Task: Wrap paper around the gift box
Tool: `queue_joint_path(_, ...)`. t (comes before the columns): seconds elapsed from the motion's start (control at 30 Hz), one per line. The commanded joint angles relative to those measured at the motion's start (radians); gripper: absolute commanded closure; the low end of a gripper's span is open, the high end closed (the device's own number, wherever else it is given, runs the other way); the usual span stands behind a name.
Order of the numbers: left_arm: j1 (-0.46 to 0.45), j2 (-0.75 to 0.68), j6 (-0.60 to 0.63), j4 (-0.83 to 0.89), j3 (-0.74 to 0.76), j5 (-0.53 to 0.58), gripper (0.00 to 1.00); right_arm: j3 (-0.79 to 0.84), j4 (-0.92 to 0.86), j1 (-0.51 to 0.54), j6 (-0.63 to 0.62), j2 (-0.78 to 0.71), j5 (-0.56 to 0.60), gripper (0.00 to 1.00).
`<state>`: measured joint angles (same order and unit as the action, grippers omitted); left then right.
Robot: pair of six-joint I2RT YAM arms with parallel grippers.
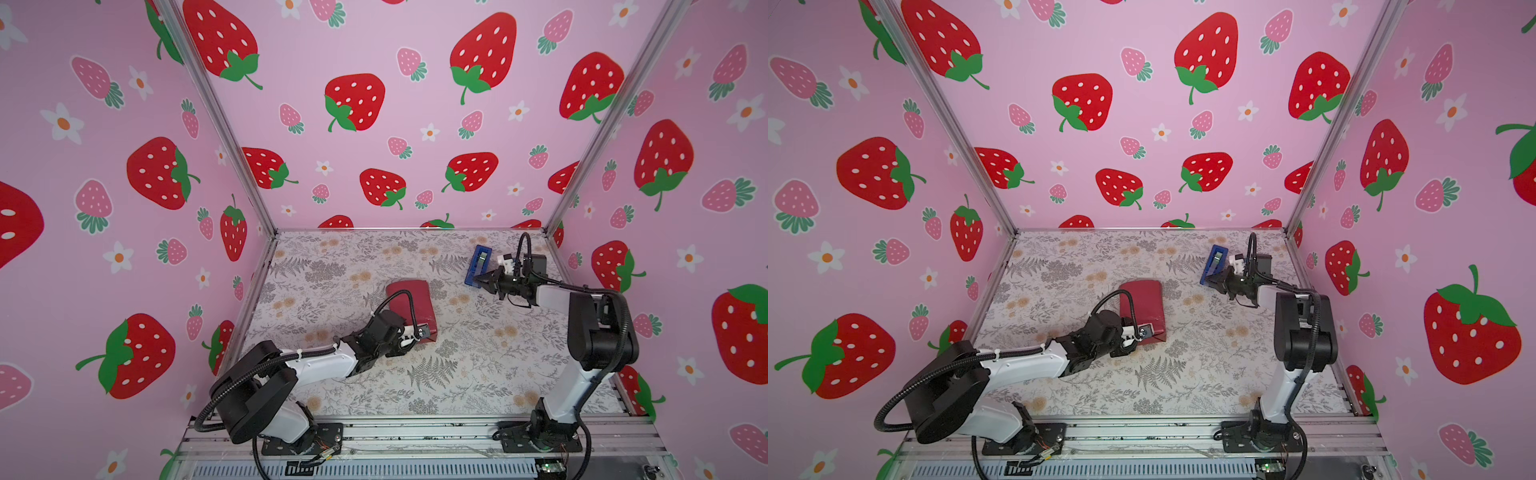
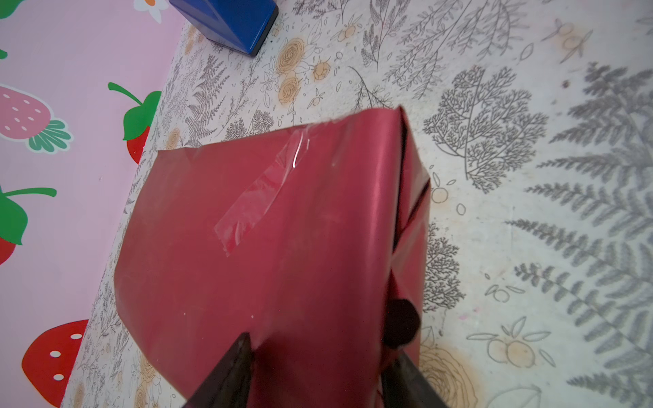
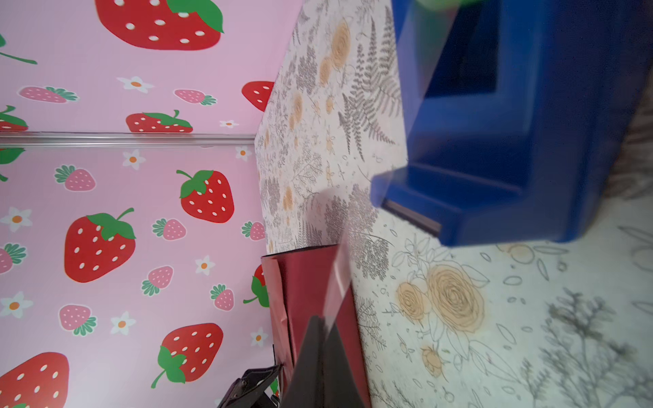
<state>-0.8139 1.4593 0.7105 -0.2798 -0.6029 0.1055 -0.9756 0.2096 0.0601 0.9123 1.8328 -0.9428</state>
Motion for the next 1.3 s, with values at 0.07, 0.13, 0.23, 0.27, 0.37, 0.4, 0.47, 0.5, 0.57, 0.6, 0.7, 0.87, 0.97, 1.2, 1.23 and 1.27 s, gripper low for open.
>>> queue_joint_path(0.07,0.004,0.013,-0.002,0.067,0.014,0.031,0.42,0.040,0.013,0.025,-0.060,0.043,-0.022,1.00)
queue_joint_path(0.13,0.004,0.013,-0.002,0.068,0.014,0.029,0.42,0.037,0.018,0.032,-0.078,0.082,-0.031,1.00)
queue_joint_path(0.23,0.005,0.013,-0.002,0.069,0.013,0.031,0.42,0.047,-0.003,0.031,-0.121,0.120,0.009,1.00)
queue_joint_path(0.27,0.005,0.013,-0.003,0.071,0.012,0.031,0.42,0.053,-0.012,0.029,-0.134,0.133,0.024,1.00)
queue_joint_path(0.37,0.005,0.013,-0.003,0.072,0.012,0.029,0.42,0.076,-0.039,0.027,-0.164,0.149,0.081,1.00)
queue_joint_path(0.4,0.004,0.012,-0.003,0.073,0.012,0.027,0.42,0.080,-0.068,0.024,-0.183,0.149,0.114,1.00)
queue_joint_path(0.47,0.004,0.010,-0.003,0.073,0.012,0.028,0.42,0.093,-0.106,0.016,-0.210,0.145,0.165,1.00)
queue_joint_path(0.5,0.004,0.010,-0.002,0.076,0.012,0.028,0.42,0.103,-0.113,0.007,-0.218,0.142,0.176,1.00)
queue_joint_path(0.57,0.004,0.010,-0.002,0.077,0.012,0.028,0.42,0.116,-0.109,-0.005,-0.228,0.140,0.170,1.00)
queue_joint_path(0.6,0.004,0.012,-0.002,0.076,0.012,0.028,0.42,0.124,-0.100,-0.012,-0.233,0.127,0.165,1.00)
queue_joint_path(0.7,0.004,0.012,-0.002,0.081,0.011,0.031,0.42,0.156,-0.024,-0.017,-0.221,0.051,0.126,1.00)
queue_joint_path(0.87,0.004,0.006,-0.005,0.088,0.011,0.029,0.42,0.164,-0.004,-0.013,-0.228,-0.109,0.070,1.00)
queue_joint_path(0.97,0.005,0.006,-0.006,0.091,0.008,0.027,0.42,0.170,-0.004,0.000,-0.230,-0.189,0.005,1.00)
queue_joint_path(1.2,0.007,0.010,-0.013,0.097,0.003,0.017,0.43,0.242,0.025,0.136,-0.227,-0.349,0.002,1.00)
queue_joint_path(1.23,0.007,0.012,-0.013,0.099,0.002,0.017,0.43,0.260,0.065,0.174,-0.203,-0.365,0.009,1.00)
queue_joint_path(1.27,0.007,0.012,-0.014,0.101,0.000,0.015,0.43,0.285,0.103,0.213,-0.183,-0.377,0.020,1.00)
